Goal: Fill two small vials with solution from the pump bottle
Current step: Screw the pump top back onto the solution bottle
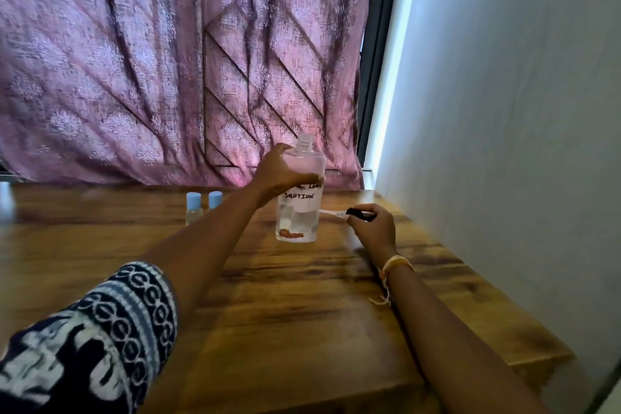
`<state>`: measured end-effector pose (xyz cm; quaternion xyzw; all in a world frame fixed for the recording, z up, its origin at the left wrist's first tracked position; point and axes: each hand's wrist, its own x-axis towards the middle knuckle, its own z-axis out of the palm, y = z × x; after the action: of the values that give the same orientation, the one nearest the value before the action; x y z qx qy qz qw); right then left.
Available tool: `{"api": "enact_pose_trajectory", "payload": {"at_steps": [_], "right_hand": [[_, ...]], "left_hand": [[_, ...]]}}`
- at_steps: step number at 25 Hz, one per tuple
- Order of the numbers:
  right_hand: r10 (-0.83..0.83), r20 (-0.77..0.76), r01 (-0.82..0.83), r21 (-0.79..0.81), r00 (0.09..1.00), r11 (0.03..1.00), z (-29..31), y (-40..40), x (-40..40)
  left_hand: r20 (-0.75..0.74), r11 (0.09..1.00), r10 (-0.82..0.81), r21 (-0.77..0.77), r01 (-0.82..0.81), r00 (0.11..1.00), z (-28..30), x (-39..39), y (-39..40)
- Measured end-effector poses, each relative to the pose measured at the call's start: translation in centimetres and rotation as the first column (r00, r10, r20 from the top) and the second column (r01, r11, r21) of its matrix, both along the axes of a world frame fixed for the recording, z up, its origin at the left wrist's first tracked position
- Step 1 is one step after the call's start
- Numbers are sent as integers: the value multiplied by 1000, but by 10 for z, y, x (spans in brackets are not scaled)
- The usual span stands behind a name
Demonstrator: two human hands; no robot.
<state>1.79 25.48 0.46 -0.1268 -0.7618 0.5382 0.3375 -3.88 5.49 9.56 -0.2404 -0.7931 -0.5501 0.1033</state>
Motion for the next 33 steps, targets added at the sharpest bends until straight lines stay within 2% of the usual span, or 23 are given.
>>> {"api": "enact_pose_trajectory", "payload": {"at_steps": [3, 5, 8, 10, 15, 20, 24, 28, 33], "right_hand": [[-24, -18, 22, -76, 1000, 997, 2, -3, 1], [-44, -102, 23, -195, 994, 981, 9, -5, 8], [-6, -265, -137, -517, 964, 845, 29, -14, 21], [36, -341, -241, -582, 939, 777, 47, -21, 27], [164, -455, -337, -330, 875, 882, 133, -42, 46], [318, -481, -390, -57, 817, 919, 221, -63, 64], [341, -513, -376, 37, 788, 926, 280, -72, 77], [387, -539, -417, 73, 748, 906, 305, -85, 77], [415, -492, -393, 153, 765, 907, 296, -106, 64]], "left_hand": [[-27, 1000, -13, -6, 13, 1000, -3, 16, -7], [-29, 1000, -15, 10, 15, 999, -3, 28, -17], [-35, 1000, -12, 17, 12, 999, -2, 46, -34], [-50, 999, -39, 2, 39, 998, -1, 56, -45], [-44, 998, -59, -14, 58, 997, 8, 77, -69], [15, 1000, -16, -11, 16, 1000, 20, 98, -71], [-25, 998, -15, 68, 17, 1000, 28, 105, -68], [4, 993, 25, 112, -25, 1000, 28, 97, -67], [21, 993, 1, 116, -4, 1000, 28, 92, -67]]}}
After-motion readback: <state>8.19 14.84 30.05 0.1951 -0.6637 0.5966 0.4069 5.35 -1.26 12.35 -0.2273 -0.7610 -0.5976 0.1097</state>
